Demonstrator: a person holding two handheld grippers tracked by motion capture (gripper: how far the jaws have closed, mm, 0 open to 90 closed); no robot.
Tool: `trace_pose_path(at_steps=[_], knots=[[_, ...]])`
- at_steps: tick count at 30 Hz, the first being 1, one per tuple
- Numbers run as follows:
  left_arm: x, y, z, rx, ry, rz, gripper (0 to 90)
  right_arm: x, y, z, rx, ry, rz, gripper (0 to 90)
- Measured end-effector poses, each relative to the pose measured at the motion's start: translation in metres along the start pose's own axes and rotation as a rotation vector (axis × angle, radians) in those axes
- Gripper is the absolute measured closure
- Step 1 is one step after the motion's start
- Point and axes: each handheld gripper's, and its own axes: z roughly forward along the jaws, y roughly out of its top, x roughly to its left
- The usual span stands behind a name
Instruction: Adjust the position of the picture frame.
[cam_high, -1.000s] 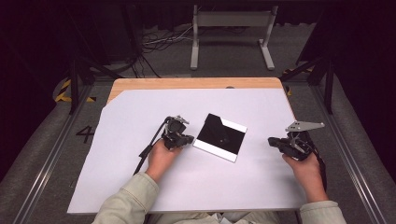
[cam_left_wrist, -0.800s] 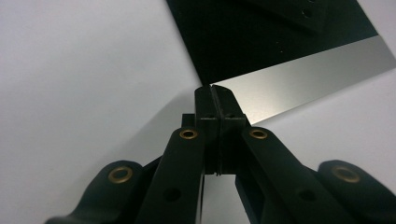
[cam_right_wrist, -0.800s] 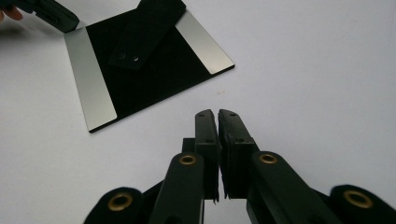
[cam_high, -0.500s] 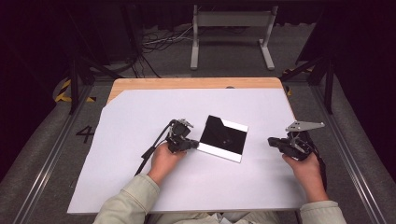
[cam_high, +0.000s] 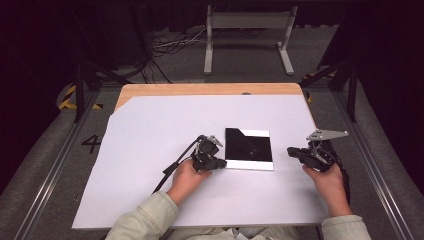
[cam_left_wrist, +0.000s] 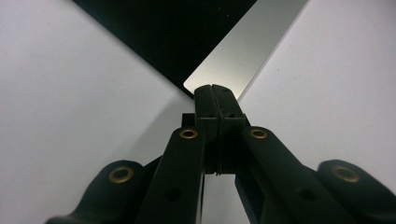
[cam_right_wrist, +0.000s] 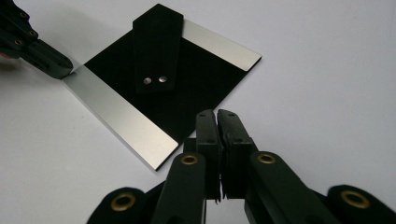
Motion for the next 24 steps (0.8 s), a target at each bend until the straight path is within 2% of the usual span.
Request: trace_pose_path(at_steps=[9,14,19,24], knots=[[-0.007,0.006,0.010,-0.023,-0.006,0.011,90.0,0.003,0.002,0.007,0.015,0.001,-0.002,88.2],[-0.012,0.007,0.009,-0.032,0.015,0.033,90.0,0.005,0.004,0.010,0.019,0.007,0.002,88.4],[-0.008,0.006,-0.010,-0.080,0.030,0.024,90.0,0.009,0.007,0.016,0.031,0.024,-0.015,89.4],[-0.003,-0.004,-0.034,-0.093,0.092,0.042,89.9,0.014,0.015,0.023,0.035,0.053,-0.029,89.6]])
